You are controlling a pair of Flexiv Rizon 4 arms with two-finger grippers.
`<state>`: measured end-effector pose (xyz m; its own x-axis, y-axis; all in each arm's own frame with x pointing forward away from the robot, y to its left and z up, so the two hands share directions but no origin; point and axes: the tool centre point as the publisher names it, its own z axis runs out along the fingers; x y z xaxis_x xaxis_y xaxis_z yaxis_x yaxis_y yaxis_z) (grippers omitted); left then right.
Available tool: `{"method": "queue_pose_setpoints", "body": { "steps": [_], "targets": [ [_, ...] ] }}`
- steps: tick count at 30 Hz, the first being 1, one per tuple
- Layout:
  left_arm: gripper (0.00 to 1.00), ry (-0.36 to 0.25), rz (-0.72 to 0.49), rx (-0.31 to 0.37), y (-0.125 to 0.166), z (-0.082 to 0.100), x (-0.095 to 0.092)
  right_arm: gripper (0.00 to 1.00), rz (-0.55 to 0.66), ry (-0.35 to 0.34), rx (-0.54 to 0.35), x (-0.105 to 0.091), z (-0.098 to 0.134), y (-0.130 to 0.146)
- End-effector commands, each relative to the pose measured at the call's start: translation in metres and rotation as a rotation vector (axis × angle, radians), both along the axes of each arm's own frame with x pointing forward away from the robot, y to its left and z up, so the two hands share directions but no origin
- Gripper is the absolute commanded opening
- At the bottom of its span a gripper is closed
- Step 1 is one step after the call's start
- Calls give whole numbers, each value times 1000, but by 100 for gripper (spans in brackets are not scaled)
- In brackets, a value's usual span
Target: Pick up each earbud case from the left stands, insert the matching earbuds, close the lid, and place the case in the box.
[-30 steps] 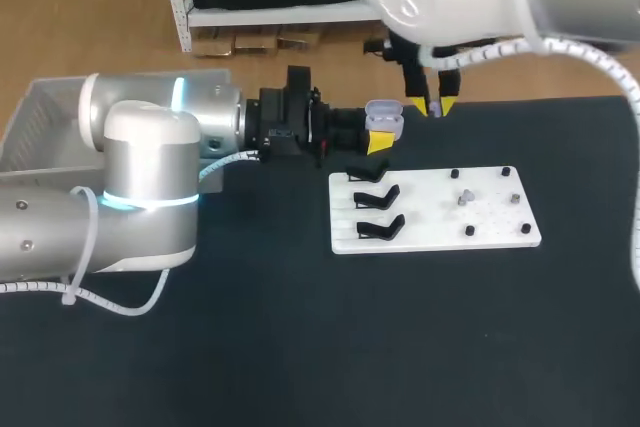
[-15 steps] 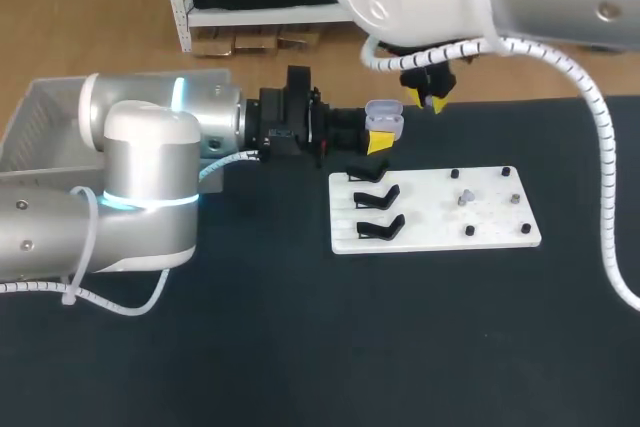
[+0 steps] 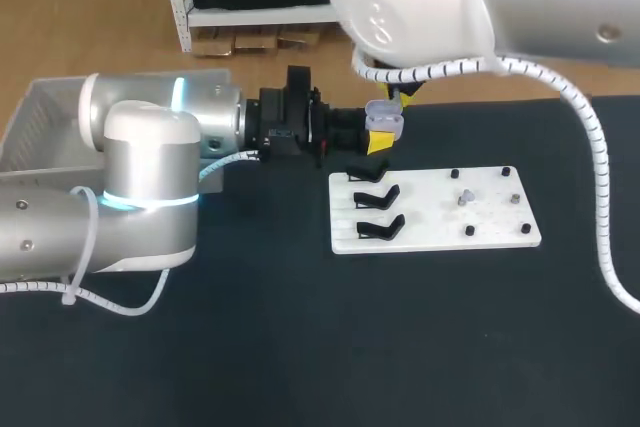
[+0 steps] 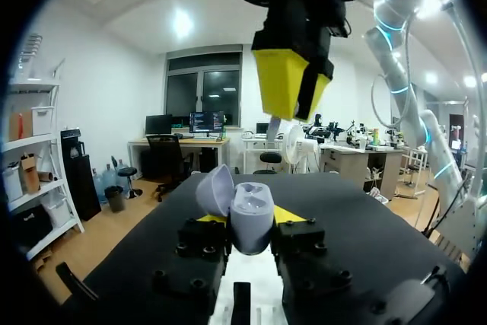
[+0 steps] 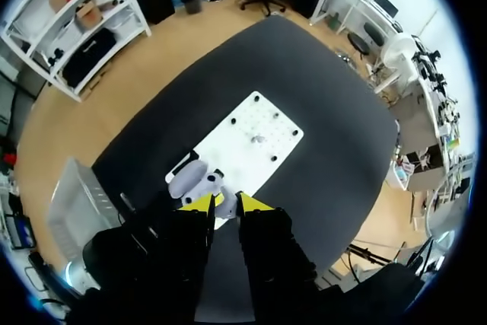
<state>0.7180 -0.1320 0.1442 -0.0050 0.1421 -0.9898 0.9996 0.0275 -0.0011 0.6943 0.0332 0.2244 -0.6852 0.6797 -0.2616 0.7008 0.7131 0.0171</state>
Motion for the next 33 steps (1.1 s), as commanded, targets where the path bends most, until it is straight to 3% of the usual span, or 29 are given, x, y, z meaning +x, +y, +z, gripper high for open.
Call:
{"method": "queue_pose_setpoints", "body": {
  "steps": [1,33],
  "targets": [
    [0,-6,4,-7,0,-2,-1,0,18,16,-2,6,-10,6],
    [0,-6,4,-7,0,-2,-1,0,111,74,-24,13,-32,3]
  ]
}}
